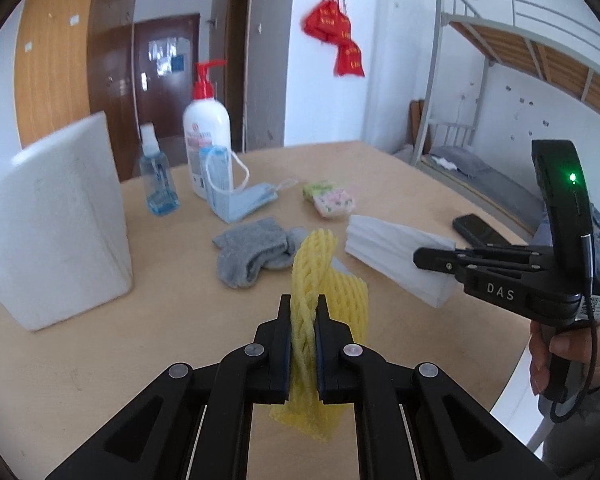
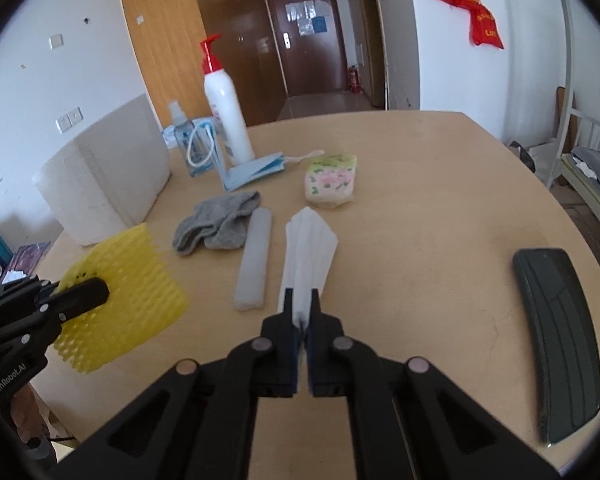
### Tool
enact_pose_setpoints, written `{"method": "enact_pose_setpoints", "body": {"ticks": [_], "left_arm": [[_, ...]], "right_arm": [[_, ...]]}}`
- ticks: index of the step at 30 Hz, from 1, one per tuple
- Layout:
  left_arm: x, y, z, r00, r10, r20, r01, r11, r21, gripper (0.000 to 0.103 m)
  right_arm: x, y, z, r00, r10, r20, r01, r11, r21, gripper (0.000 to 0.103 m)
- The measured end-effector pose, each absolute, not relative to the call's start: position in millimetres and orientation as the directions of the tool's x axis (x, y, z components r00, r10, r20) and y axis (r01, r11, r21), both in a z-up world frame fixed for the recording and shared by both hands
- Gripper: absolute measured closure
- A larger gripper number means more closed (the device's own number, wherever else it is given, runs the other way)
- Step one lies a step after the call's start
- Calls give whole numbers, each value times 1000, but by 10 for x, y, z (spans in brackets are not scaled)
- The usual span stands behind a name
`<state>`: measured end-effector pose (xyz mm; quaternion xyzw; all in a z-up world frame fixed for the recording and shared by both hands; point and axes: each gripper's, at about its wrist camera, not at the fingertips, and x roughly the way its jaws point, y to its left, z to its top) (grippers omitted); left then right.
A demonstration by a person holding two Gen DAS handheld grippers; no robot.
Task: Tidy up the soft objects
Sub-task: 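Close the left tool on the yellow net while the right tool grasps the white tissue, then carry the yellow net and white tissue with both tools over the foam box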
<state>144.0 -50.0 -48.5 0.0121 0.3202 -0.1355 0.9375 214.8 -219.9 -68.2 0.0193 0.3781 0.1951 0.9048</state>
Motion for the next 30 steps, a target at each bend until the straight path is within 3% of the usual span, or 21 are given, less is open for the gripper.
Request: {"method": "enact_pose_setpoints", "body": {"ticks": [13, 30], "left_arm": [[1136, -435, -189, 825, -198, -529, 217, 976, -27, 94], [280, -412, 325, 928, -160, -337, 180, 983, 26, 94]], "right_arm": [[1732, -2226, -203, 736, 392, -551, -364, 917, 166, 98], [1003, -2117, 294, 811, 451, -374, -442, 890, 114, 98]]}}
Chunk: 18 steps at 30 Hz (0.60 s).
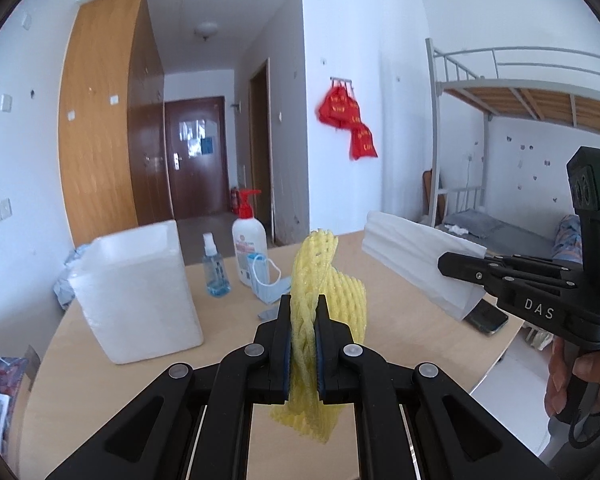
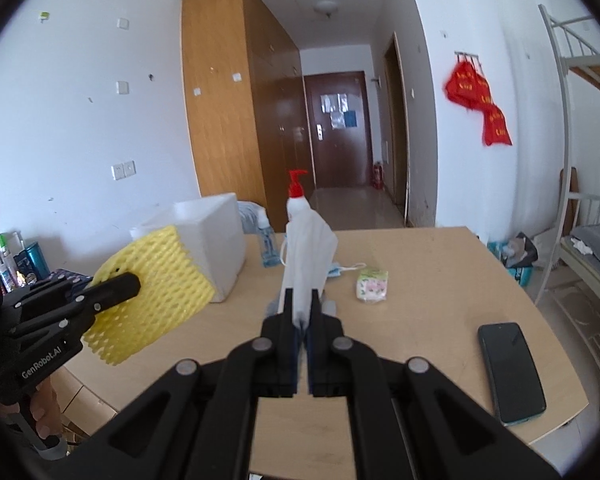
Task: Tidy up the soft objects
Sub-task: 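Carry the yellow net and white tissue with both tools over the foam box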
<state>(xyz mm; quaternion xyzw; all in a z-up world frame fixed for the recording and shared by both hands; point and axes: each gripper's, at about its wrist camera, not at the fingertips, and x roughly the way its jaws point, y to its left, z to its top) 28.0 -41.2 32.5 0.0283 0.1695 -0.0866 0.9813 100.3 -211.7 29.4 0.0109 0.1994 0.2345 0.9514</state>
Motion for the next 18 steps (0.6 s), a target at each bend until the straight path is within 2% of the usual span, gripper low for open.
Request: {"method": "enact_pose_setpoints", "body": {"ticks": [8, 18], "left_arm": [[10, -430, 369, 940, -135, -313, 157, 987, 44, 94], [-83, -391, 392, 945, -98, -312, 116, 993, 38, 94]], "right_arm": [[767, -2137, 327, 819, 464, -336, -454, 884, 113, 98], [698, -2139, 288, 811, 481, -332, -471, 874, 116, 98]]}}
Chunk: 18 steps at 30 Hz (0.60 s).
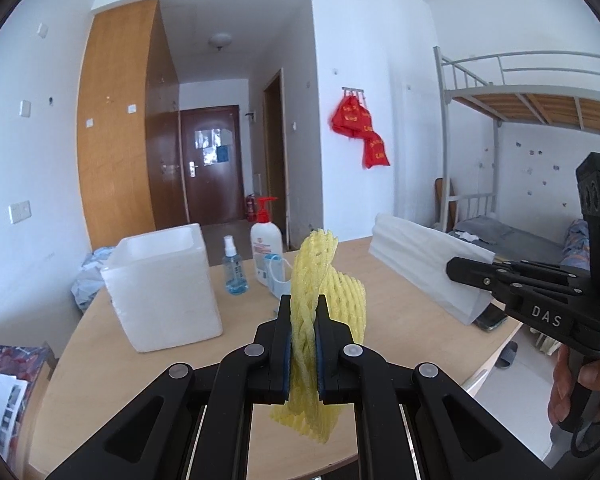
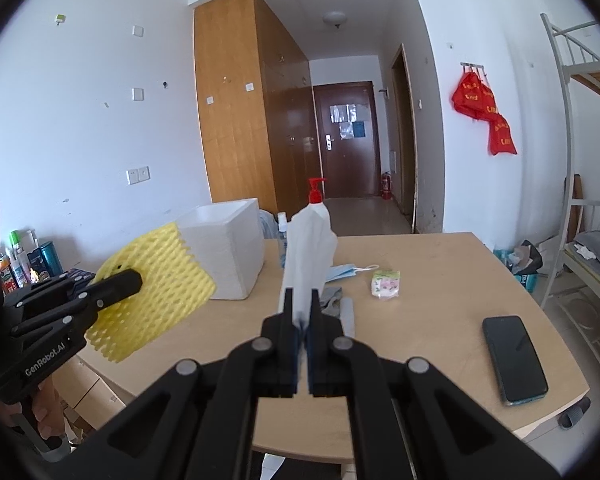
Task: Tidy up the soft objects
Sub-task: 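Carry the yellow net and white tissue with both tools over the foam box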
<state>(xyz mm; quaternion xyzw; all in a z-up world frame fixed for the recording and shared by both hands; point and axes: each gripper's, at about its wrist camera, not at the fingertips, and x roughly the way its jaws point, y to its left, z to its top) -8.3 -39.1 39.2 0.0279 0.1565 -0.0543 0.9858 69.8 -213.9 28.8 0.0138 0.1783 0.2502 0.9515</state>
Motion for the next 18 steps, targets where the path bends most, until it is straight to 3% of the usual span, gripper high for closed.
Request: {"method": "enact_pose_setpoints", "body": {"ticks": [18], "left_arm": [[-154, 215, 425, 936, 199, -292, -194, 980, 47, 94]], "right_arm": [[868, -1488, 257, 690, 647, -324, -643, 754, 136, 98]]}}
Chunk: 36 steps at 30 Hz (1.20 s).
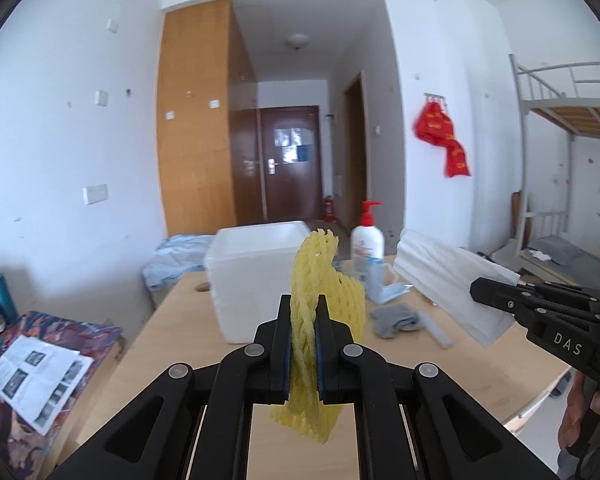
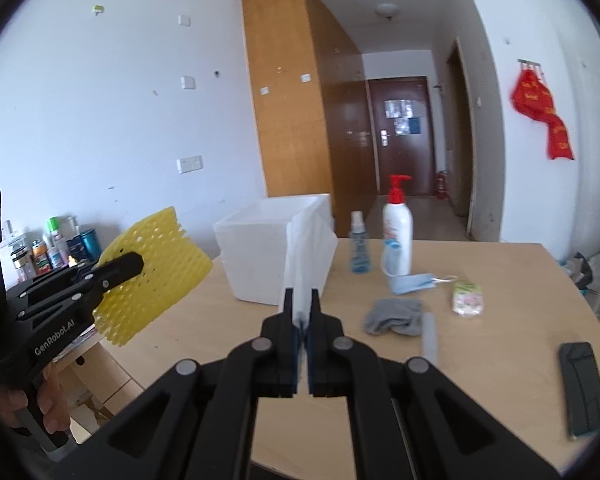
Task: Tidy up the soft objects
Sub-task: 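Carry the yellow net and white tissue with both tools over the foam box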
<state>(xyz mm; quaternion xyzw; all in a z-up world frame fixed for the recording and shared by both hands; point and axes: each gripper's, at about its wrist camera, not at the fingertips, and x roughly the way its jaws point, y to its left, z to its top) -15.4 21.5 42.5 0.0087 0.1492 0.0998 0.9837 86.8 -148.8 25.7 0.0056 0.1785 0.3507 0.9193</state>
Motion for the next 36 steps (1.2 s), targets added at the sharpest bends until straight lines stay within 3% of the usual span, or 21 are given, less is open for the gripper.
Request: {"method": "enact_pose_setpoints", "body": {"ticks": [14, 36], "left_arm": [[-198, 528, 409, 905, 304, -298, -306, 951, 40, 94], [140, 700, 477, 902, 301, -308, -310, 951, 23, 94]], "right_arm": [[932, -1052, 321, 618, 715, -325, -720, 682, 131, 98], [1282, -764, 395, 602, 717, -352, -726, 675, 133, 98]]}}
